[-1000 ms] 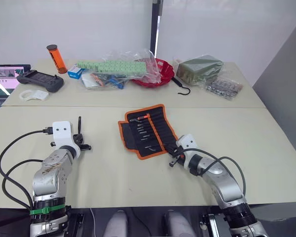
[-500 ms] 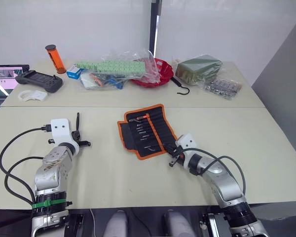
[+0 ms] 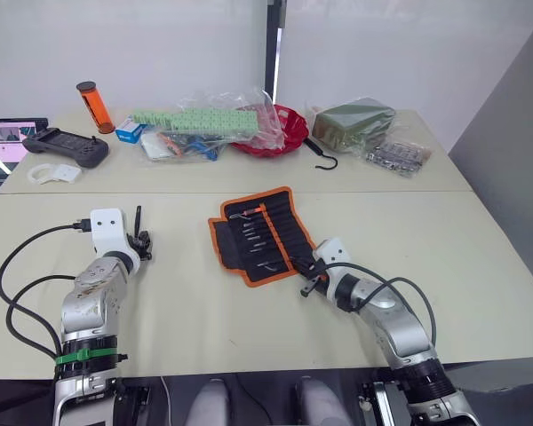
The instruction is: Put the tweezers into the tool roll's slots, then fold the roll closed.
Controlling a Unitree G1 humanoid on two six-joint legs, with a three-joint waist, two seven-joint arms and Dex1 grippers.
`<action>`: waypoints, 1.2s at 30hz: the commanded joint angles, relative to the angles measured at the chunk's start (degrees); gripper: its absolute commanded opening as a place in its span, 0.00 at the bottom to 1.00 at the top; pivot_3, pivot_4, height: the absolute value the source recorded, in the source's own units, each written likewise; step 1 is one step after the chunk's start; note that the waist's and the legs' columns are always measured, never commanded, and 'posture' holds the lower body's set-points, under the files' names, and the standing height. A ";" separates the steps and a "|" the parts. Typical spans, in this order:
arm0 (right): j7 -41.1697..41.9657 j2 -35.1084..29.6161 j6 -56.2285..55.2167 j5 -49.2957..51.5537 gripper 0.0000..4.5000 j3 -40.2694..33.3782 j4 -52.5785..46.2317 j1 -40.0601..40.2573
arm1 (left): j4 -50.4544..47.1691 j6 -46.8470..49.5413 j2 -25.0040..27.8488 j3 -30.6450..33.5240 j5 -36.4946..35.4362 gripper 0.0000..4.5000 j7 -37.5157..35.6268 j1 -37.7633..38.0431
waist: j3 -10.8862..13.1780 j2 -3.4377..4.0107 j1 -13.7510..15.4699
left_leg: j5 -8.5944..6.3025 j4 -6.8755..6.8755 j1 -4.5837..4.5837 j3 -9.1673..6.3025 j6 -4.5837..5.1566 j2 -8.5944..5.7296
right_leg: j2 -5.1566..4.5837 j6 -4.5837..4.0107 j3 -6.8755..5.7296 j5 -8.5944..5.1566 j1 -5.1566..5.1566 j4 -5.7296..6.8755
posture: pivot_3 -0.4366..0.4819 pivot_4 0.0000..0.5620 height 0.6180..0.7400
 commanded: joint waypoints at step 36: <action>-5.07 0.81 2.50 -2.16 0.00 -0.08 1.35 3.72 | -15.61 5.04 25.16 -26.42 -7.43 0.01 -49.17 -14.89 | 0.29 0.42 0.29 | 0.00 -0.05 -0.18 0.06 0.00 0.00 | 0.01 0.05 0.04 0.00 -0.12 -0.14 | 0.48 0.27 1.00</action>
